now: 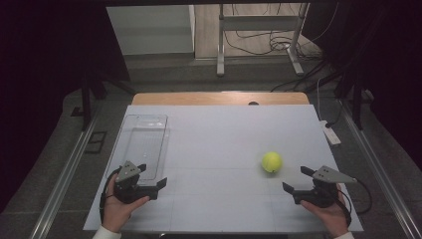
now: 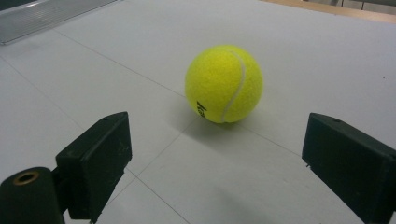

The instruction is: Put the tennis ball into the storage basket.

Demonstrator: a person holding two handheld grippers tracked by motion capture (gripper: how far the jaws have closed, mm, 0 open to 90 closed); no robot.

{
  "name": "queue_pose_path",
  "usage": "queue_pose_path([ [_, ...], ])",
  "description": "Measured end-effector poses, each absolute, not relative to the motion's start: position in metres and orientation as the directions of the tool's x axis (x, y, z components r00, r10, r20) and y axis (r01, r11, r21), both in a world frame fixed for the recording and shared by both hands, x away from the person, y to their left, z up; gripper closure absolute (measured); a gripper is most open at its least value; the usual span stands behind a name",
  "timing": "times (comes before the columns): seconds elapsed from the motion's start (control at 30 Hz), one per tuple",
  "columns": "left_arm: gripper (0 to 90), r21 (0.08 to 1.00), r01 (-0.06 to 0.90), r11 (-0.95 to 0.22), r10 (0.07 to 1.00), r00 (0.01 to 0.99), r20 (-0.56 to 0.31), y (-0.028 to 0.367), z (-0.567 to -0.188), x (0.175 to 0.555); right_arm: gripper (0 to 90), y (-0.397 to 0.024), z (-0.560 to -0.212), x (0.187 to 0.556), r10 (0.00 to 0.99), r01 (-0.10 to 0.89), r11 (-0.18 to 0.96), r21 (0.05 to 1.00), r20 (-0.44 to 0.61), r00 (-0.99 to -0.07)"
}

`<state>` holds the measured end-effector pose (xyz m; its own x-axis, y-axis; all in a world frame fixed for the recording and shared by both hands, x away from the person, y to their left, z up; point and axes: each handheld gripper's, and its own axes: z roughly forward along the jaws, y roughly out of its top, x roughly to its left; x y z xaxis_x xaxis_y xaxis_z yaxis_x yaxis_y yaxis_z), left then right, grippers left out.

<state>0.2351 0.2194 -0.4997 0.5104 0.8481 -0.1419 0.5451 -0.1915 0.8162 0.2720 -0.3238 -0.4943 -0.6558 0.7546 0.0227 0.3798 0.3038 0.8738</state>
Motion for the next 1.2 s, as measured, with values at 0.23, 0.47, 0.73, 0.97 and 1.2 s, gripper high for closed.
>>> queue_pose_path([
  [0.23,7.8,0.816,0.549,-0.18,0.852,0.502,-0.15,0.2211,-0.5003,0.2348,8.8,-0.3244,-0.4945,0.2721,0.754,0.382,0.299,0.874,0.029,-0.656],
  [0.47,8.1,0.813,0.563,-0.151,0.86,0.479,-0.173,0.2255,-0.502,0.2305,8.8,-0.3224,-0.4973,0.2789,0.751,0.396,0.295,0.869,0.046,-0.659],
  [0.73,8.0,0.815,0.559,-0.153,0.864,0.476,-0.165,0.2266,-0.5019,0.2308,8.8,-0.3209,-0.4968,0.2796,0.744,0.392,0.296,0.871,0.048,-0.667],
  [0.97,8.1,0.82,0.553,-0.149,0.86,0.482,-0.169,0.2258,-0.4995,0.2306,8.9,-0.3203,-0.4959,0.2779,0.739,0.387,0.293,0.874,0.05,-0.672],
  [1.2,8.3,0.824,0.546,-0.149,0.864,0.478,-0.16,0.2245,-0.496,0.2324,8.9,-0.324,-0.4964,0.2775,0.739,0.387,0.29,0.875,0.052,-0.672],
])
